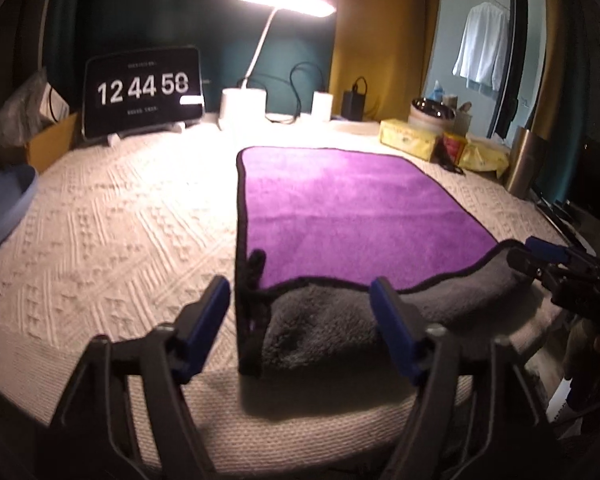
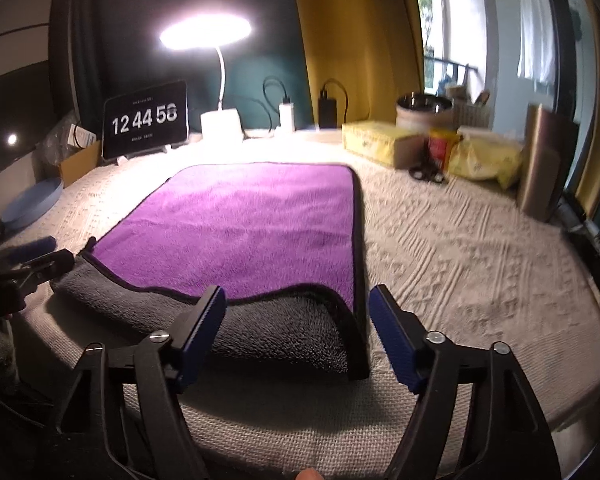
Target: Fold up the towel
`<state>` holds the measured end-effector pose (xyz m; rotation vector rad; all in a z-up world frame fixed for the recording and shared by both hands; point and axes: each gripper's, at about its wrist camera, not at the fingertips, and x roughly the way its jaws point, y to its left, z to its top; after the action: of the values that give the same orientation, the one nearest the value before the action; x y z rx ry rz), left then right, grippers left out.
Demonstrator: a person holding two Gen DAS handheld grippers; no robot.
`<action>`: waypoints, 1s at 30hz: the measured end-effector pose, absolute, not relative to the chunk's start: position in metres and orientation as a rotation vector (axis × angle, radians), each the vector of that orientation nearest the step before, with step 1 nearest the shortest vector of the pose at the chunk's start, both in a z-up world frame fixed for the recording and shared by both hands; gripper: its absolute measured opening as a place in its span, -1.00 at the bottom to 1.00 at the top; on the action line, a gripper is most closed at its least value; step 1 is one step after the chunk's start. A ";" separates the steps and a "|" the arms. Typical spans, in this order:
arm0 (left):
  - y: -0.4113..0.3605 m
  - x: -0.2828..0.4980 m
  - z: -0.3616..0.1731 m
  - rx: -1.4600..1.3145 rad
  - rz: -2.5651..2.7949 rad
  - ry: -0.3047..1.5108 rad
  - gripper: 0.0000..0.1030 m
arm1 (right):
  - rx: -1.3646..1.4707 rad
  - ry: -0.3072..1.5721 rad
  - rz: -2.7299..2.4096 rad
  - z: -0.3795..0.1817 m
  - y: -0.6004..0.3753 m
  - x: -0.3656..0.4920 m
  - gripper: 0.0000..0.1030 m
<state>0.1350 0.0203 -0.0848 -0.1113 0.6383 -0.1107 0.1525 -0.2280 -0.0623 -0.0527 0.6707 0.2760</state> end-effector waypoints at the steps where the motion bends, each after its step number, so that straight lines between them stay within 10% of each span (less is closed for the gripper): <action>1: 0.019 0.136 -0.087 -0.106 -0.112 0.645 0.32 | -0.048 0.686 0.279 -0.065 -0.229 0.154 0.42; 10: 0.011 0.137 -0.098 -0.049 -0.133 0.686 -0.09 | -0.066 0.699 0.287 -0.073 -0.230 0.156 -0.03; 17: 0.005 0.130 -0.091 -0.011 -0.146 0.652 -0.64 | -0.090 0.647 0.258 -0.069 -0.232 0.151 -0.84; 30: 0.004 0.123 -0.046 0.006 -0.163 0.532 -0.73 | -0.138 0.487 0.233 -0.031 -0.232 0.145 -0.89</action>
<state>0.1231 0.0041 -0.0460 0.0061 0.5319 -0.1633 0.1454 -0.2315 -0.0309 -0.1376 0.4873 0.2330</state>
